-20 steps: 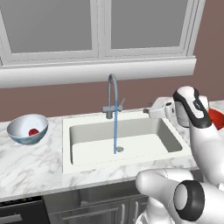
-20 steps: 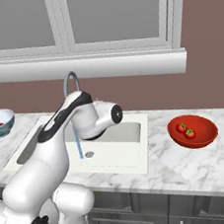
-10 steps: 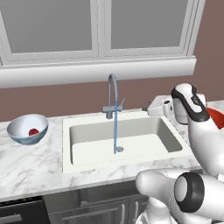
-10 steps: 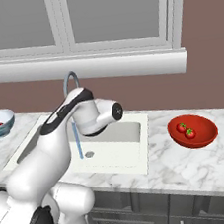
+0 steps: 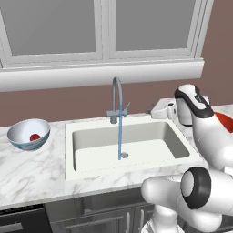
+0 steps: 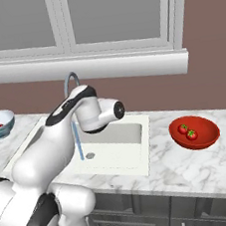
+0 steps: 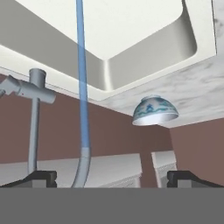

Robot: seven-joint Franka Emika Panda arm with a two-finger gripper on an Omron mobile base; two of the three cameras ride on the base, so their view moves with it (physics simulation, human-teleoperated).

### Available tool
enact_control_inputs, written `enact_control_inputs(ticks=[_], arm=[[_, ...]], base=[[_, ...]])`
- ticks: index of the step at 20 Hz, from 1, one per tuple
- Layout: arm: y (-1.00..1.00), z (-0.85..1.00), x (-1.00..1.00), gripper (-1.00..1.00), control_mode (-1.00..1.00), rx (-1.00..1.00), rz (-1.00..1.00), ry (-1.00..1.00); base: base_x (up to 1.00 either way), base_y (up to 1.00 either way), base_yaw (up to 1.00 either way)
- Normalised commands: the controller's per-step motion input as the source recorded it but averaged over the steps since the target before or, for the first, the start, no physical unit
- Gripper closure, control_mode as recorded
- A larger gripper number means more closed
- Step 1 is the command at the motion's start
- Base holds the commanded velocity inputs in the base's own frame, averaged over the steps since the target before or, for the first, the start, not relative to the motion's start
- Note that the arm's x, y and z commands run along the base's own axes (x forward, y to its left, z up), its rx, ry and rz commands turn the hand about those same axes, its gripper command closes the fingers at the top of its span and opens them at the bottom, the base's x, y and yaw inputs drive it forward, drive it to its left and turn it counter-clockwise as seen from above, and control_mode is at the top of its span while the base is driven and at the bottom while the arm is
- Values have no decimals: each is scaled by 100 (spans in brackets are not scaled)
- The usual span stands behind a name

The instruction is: Pick the tomatos from the sink and place them in one bowl. Place the peach in the other bowl. Then turn off the sink faucet.

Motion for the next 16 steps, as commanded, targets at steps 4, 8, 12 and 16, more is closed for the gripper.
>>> enact_control_inputs(ticks=[4, 8, 12, 16], arm=[[0, -17, 25, -100, -100, 0, 2, 0], [0, -13, 26, -100, -100, 0, 3, 0], [0, -12, 20, -100, -100, 0, 4, 0], [0, -9, 13, -100, -100, 0, 3, 2]], base=[[0, 0, 0], [0, 0, 0], [0, 0, 0], [0, 0, 0]])
